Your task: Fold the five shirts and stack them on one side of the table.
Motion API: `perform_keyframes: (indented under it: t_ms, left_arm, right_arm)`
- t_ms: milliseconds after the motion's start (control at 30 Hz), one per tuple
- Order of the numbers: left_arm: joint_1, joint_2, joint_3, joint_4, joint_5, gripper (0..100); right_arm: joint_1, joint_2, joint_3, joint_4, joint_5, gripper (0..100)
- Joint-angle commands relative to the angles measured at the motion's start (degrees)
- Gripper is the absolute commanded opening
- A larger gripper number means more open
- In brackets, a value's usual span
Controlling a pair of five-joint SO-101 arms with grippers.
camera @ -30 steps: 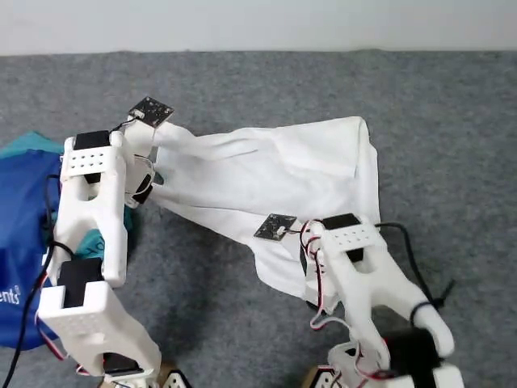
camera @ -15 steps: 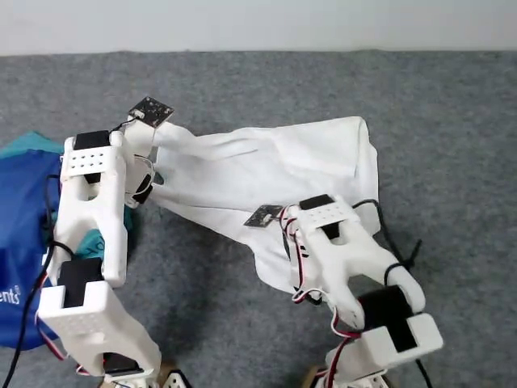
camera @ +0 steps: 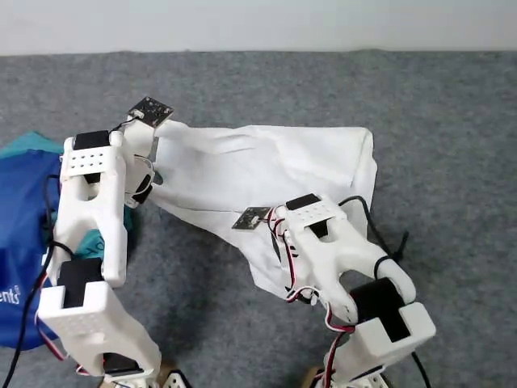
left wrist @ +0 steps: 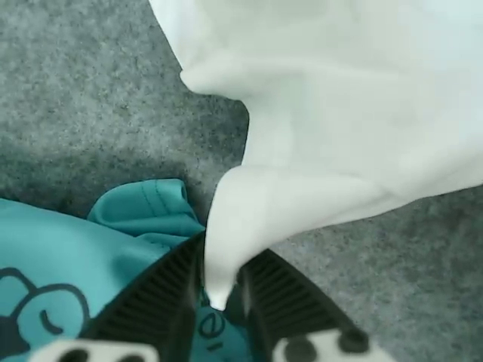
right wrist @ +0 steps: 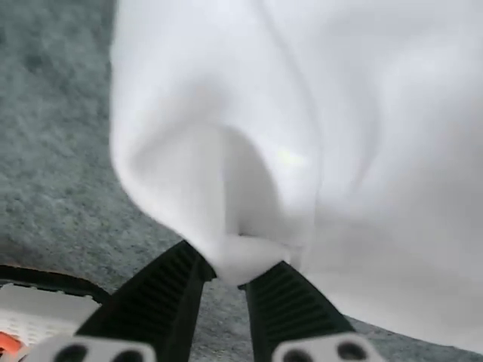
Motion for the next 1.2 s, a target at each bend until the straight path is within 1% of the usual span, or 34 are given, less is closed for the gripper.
perform_keyframes:
  t_ms: [0,67,267,400,533,700,767,867,1000,1167]
  left_arm:
    - [0.00,-1.05,-2.33,2.29,0.53,1]
    - [0.88,-1.05,-2.42,3.69,0.44,1]
    - [2.55,-1.05,-2.77,5.80,0.44,1]
    - [2.81,-1.05,-6.02,9.49,0.44,1]
    - [2.90,-1.05,-11.74,13.89,0.44,1]
    - [4.04,-1.05,-23.87,23.65,0.70,1]
    - [4.75,-2.37,-27.82,23.91,1.58,1]
    - [6.59,-8.88,-30.46,23.82,1.49,1]
    - [11.08,-18.20,-30.46,23.82,0.53,1]
    - [13.10,-26.73,-30.73,23.56,0.44,1]
  right_arm:
    - [-1.19,-7.08,0.00,2.86,0.26,0.9]
    - [0.31,-13.85,0.00,5.58,0.44,0.9]
    - [7.16,-32.31,0.00,15.43,6.51,0.9]
    - [13.41,-39.96,0.00,21.41,10.37,0.9]
    - [18.68,-46.11,-2.29,24.66,11.69,0.9]
    - [20.09,-51.74,-14.86,27.12,11.34,0.9]
    - [20.18,-52.44,-21.27,27.12,11.34,0.9]
    - [20.53,-52.44,-30.95,26.77,11.25,0.9]
    - [23.87,-52.35,-42.20,24.31,11.34,0.9]
    - [29.76,-52.35,-53.10,18.95,11.69,0.9]
